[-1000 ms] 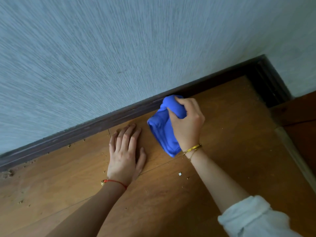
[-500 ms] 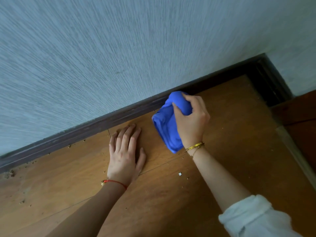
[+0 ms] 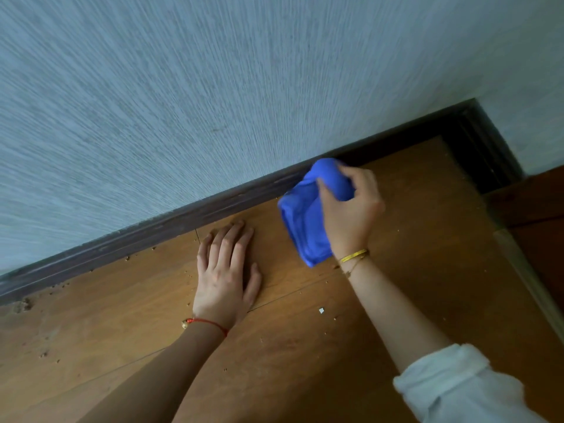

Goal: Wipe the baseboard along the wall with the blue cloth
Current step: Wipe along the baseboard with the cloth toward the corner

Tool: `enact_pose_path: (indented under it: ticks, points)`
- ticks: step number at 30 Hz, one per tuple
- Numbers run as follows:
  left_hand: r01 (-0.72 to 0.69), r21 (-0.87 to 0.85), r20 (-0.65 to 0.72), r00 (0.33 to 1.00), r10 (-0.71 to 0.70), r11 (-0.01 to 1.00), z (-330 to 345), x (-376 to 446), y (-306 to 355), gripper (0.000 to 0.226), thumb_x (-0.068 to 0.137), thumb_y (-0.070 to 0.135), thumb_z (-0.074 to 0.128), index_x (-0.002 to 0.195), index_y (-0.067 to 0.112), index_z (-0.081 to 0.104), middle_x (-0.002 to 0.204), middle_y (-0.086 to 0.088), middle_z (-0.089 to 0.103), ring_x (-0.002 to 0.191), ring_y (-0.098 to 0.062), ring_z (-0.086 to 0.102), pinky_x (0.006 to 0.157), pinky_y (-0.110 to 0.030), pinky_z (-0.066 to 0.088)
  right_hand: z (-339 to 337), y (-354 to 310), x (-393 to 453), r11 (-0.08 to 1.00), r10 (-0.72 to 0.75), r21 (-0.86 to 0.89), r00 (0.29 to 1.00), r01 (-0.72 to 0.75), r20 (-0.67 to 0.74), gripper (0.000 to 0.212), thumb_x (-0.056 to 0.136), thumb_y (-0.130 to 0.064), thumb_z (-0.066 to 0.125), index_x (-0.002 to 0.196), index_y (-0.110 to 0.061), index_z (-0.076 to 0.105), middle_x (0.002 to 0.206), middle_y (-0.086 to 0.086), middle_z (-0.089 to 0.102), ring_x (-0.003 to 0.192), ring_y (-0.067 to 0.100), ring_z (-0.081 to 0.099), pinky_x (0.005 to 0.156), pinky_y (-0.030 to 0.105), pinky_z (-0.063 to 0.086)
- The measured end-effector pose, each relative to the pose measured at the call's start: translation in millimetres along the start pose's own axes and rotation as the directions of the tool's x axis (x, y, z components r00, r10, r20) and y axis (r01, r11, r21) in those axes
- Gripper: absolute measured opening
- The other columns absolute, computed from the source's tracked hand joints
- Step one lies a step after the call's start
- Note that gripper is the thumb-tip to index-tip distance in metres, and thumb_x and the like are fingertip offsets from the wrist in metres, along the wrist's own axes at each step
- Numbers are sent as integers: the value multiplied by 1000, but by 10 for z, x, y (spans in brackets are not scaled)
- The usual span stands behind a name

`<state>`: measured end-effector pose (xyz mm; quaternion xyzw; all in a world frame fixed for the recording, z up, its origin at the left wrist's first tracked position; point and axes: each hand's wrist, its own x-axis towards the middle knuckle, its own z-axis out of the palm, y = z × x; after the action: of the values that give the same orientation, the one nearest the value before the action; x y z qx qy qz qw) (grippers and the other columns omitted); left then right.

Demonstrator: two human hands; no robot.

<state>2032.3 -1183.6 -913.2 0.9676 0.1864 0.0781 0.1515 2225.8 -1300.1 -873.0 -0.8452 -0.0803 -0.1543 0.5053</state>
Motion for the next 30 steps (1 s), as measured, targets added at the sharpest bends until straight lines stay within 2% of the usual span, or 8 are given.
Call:
enact_pose_path:
  ticks: [4,8,12,16,18,24,27,30]
  points:
    - [5,8,9,1000,-5,1000,2,-1,3,58,96,36,46,148,11,48,154,-10,45,144,-30,37,126,-47,14,-112,148,325,987,158,28,978,-155,-133,22,74,-6,76,94,-4,70,95,1,63,85,7,58,79,18,50]
    - [-4,-3,-18,1000,4,1000,12,8,6,57,94,33,49,145,9,51,153,-11,47,142,-31,41,124,-53,22,49,-54,-33,1000,-9,-18,999,8,-34,19,72,3,77,86,-6,69,87,6,64,82,10,57,77,14,41]
    - [-19,-4,-33,999,19,1000,10,2,2,57,92,30,51,145,8,52,152,-11,48,141,-32,42,122,-53,24,73,-120,-217,994,-109,24,986,107,129,19,72,9,75,84,-4,69,84,5,62,80,0,52,78,2,36]
    - [-6,6,-18,1000,6,1000,6,5,1,57,94,32,50,146,9,51,153,-11,47,143,-31,41,124,-52,22,-92,84,207,997,78,-22,994,-80,-81,23,73,-6,77,95,-5,71,94,9,66,86,15,61,80,18,47]
    - [-2,8,-15,1000,3,1000,11,1,4,57,95,33,49,146,9,50,153,-11,47,143,-32,41,123,-53,23,-102,99,317,990,143,4,982,-143,-121,24,74,-8,74,97,-2,70,97,10,66,88,16,62,80,18,49]
    - [-17,10,-27,999,18,1000,24,5,-4,57,93,32,50,145,8,51,151,-12,48,141,-32,42,122,-54,24,124,-166,-287,993,-119,21,987,117,107,19,73,8,75,88,-2,71,86,9,63,81,13,58,80,4,37]
    - [-25,2,-45,999,25,1000,17,6,-7,56,93,30,51,144,7,53,151,-12,49,141,-31,42,122,-53,24,100,-128,-209,992,-122,41,985,117,125,17,74,8,75,87,-3,71,86,7,64,81,11,59,78,4,39]
    - [-18,0,-36,999,18,1000,15,0,-3,56,95,32,50,146,9,51,152,-11,47,143,-30,40,123,-53,22,-22,17,37,1000,-15,-10,1000,16,3,21,73,1,79,91,-4,69,91,8,65,85,5,56,79,3,38]
